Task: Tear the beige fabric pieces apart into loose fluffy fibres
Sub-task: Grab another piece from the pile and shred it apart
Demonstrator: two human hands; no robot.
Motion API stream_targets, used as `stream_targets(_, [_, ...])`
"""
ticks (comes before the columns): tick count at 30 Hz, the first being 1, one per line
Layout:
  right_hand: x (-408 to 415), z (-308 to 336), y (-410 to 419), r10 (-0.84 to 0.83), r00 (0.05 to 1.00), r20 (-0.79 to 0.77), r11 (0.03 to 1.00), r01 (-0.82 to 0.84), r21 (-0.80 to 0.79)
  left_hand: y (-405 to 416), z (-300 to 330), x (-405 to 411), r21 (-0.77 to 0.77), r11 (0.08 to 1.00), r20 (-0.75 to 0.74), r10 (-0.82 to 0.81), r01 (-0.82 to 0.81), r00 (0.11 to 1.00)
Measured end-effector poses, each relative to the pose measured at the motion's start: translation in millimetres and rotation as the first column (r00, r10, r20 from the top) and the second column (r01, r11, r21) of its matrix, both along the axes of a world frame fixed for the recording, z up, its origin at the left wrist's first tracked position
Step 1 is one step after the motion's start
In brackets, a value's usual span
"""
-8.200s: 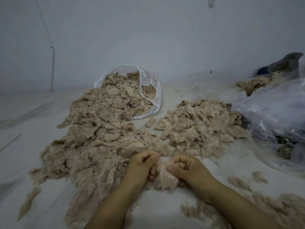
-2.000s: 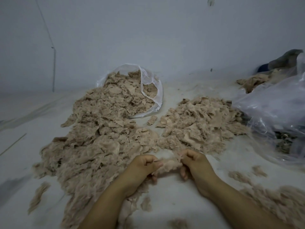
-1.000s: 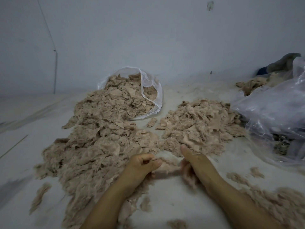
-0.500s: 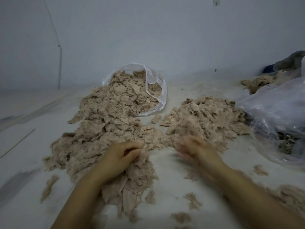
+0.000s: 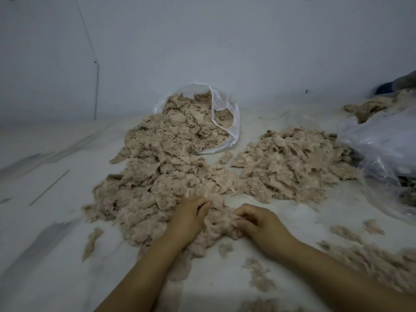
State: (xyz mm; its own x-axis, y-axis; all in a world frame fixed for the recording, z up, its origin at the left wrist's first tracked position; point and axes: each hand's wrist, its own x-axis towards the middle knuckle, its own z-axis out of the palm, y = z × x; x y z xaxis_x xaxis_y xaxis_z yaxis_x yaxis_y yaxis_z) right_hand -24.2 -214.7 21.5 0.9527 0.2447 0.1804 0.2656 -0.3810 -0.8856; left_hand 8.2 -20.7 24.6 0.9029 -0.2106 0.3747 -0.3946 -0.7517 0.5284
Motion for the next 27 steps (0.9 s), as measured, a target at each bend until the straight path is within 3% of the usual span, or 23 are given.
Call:
stream_targets(2, [1,2,-13,-0.025,0.995,-0.099,0.989,0.038,0.141,-8,4,-3,-0.044,0.996,0.032,-0.082,0.083,0.996])
stream_targets(6, [6,10,-20,-0.019,0.971,-0.237,0.92,0.109,0.375,-29,3,-2,0.043,0.946,-0.164,-0.309,0.32,0.937])
stream_targets(10, [14,15,-24,0.001,0.916,-0.401,0.881,0.19,0.434,-39,2,4,-0.108,0.951,-0.135,-0.303,0.29,0.944])
stream_targets(14, [18,8,-27,-0.169,0.965,-0.202,0.962,0.206,0.18,-42,6,7,-0.097,0.942,-0.152,-0.333,0.321,0.931])
stream_targets(18, [21,1,-31,-0.271,0.957,-0.102,0.93,0.287,0.229,-35,-3,12,0.034,0.941,-0.155,-0.327,0.335,0.932])
stream_targets(23, [26,1,-32,-0.227,0.968,-0.108,0.881,0.251,0.402,-27,-1,17,0.021,0.961,-0.095,-0.273,0.276,0.957])
stream_targets(27, [27,4,-41,-0.281,0.96,-0.005,0.912,0.269,0.311,-22,0,17,0.099,0.97,-0.014,-0.221,0.221,0.975])
